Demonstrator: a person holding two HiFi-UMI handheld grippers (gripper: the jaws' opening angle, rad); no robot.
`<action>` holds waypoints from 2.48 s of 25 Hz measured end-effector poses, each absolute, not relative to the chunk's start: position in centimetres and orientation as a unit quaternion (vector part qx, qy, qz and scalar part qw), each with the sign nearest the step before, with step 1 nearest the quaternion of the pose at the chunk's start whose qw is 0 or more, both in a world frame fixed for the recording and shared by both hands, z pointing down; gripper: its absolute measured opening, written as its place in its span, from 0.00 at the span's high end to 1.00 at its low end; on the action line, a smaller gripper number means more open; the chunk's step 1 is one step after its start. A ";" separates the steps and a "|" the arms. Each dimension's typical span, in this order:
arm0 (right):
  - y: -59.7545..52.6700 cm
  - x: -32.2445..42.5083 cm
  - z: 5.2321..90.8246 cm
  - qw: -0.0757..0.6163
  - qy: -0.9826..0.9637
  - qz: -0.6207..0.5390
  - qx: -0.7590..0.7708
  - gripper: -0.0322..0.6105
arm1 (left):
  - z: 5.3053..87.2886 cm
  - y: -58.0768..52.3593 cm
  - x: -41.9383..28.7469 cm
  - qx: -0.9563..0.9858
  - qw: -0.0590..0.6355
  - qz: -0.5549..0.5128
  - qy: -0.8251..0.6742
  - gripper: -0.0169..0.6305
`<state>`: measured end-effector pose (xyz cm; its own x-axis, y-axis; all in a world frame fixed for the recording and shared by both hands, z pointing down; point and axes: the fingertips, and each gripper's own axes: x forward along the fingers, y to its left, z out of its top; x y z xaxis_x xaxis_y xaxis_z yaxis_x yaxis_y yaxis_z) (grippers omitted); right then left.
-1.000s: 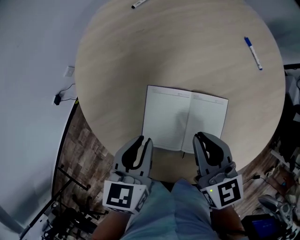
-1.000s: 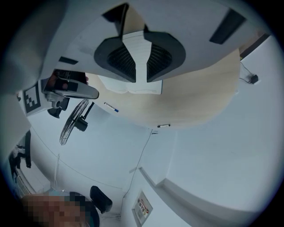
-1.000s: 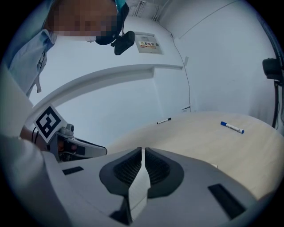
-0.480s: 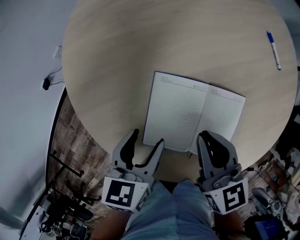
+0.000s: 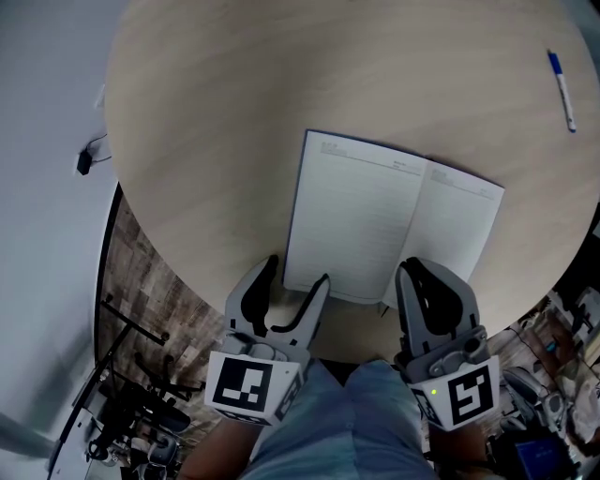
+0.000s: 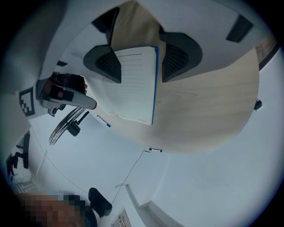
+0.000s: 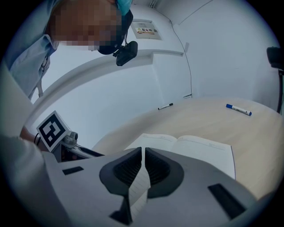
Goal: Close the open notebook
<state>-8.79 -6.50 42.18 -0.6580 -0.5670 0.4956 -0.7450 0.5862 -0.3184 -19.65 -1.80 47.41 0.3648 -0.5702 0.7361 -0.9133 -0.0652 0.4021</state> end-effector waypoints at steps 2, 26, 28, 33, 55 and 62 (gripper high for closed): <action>-6.5 -8.7 42.2 0.173 -0.873 0.258 0.377 0.87 | 47.4 -1.8 -19.6 0.701 0.433 0.201 -0.529 0.51; -5.5 -8.5 44.7 0.177 -0.866 0.300 0.360 0.87 | 46.6 -1.9 -19.2 0.688 0.468 0.180 -0.525 0.64; -5.6 -8.5 44.6 0.175 -0.866 0.299 0.360 0.87 | 46.7 -2.0 -19.4 0.687 0.468 0.179 -0.526 0.68; -5.4 -8.9 44.6 0.179 -0.866 0.302 0.357 0.87 | 46.7 -2.1 -20.3 0.682 0.458 0.191 -0.538 0.86; -5.8 -5.2 38.9 0.117 -0.873 0.278 0.385 0.87 | 40.0 -2.5 -16.8 0.718 0.406 0.187 -0.534 0.91; -5.3 -3.0 36.9 0.099 -0.871 0.266 0.400 0.87 | 37.7 -2.2 -14.4 0.737 0.388 0.186 -0.522 0.91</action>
